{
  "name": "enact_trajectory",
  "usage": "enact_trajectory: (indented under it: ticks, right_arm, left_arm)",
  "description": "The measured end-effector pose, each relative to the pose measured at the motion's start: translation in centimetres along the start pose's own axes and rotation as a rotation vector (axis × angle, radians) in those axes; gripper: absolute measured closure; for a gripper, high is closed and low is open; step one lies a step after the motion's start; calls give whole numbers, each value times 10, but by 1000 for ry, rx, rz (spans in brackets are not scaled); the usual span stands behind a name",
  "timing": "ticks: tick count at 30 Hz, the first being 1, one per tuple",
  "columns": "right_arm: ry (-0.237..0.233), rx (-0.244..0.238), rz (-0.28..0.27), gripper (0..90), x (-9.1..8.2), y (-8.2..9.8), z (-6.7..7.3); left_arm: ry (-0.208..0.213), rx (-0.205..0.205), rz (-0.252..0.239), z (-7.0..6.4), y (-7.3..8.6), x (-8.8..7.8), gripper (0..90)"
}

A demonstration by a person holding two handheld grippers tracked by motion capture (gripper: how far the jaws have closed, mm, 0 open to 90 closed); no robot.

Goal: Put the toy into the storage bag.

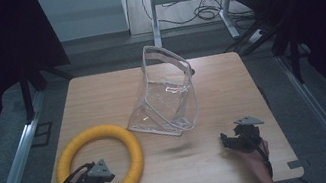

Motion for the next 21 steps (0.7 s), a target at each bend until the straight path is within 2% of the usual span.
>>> enact_trajectory:
  ticks: [1, 2, 3, 8, 12, 21]
  right_arm:
    - [0, 0, 0, 156, 0, 0, 0]
    - [0, 0, 0, 157, 0, 0, 0]
    - [0, 0, 0, 157, 0, 0, 0]
    - [0, 1, 0, 159, 0, 0, 0]
    - [0, 1, 0, 159, 0, 0, 0]
    - [0, 0, 0, 159, 0, 0, 0]
  left_arm:
    - [0, 0, 0, 0, 0, 0, 310]
    - [-6, 5, 32, -1, 2, 5, 309]
    - [-6, 5, 32, -1, 2, 5, 308]
    - [-24, 3, 114, 0, 9, 14, 309]
    - [-20, -4, 142, 0, 12, 22, 314]
    - [-51, -18, 211, 5, 15, 40, 372]
Point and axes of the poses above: each handheld gripper's, and its own axes: x roughly forward along the jaws, y roughly out of its underside, z roughly to its left, the point moved 9 cm from there along x, roughly forward along the jaws, and after that the axes turned 3 degrees about x, right-handed, at the moved point
